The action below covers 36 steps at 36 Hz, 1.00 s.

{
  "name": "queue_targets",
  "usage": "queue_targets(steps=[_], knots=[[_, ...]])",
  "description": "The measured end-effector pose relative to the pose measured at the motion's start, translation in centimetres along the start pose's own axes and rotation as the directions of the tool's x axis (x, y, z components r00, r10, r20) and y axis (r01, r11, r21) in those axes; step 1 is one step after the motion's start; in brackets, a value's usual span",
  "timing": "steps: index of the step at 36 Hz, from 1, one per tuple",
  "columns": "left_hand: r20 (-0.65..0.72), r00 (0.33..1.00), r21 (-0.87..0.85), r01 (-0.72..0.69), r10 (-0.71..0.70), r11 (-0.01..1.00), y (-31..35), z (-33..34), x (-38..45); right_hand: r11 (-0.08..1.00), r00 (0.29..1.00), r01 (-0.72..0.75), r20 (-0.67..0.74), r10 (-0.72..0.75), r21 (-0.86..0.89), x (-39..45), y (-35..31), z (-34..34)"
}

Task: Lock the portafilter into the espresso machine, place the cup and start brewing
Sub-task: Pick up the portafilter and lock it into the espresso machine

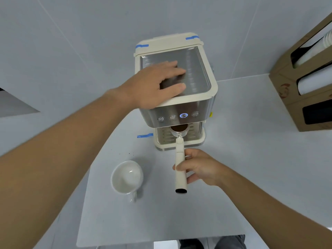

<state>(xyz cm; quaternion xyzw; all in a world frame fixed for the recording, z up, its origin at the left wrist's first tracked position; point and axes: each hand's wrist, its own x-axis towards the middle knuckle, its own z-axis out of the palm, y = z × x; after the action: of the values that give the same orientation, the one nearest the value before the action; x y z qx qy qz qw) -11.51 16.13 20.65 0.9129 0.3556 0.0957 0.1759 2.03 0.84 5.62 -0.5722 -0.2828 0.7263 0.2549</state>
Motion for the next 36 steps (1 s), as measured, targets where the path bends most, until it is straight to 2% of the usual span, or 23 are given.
queue_targets(steps=[5,24,36], knots=[[0.141,0.989,0.173,0.009,-0.034,0.985,-1.6,0.1,1.6,0.999,0.999,0.033,-0.002,-0.033,0.014,0.5,-0.4,-0.1],[0.072,0.996,0.124,0.038,-0.047,0.992,-2.0,0.7,1.6,0.983,0.989,0.147,0.008,-0.149,0.107,1.3,-1.6,1.4],[0.052,0.997,0.102,0.055,-0.061,0.993,-1.8,0.7,1.6,0.926,0.974,0.226,-0.073,-0.214,0.302,3.3,-2.1,3.7]])
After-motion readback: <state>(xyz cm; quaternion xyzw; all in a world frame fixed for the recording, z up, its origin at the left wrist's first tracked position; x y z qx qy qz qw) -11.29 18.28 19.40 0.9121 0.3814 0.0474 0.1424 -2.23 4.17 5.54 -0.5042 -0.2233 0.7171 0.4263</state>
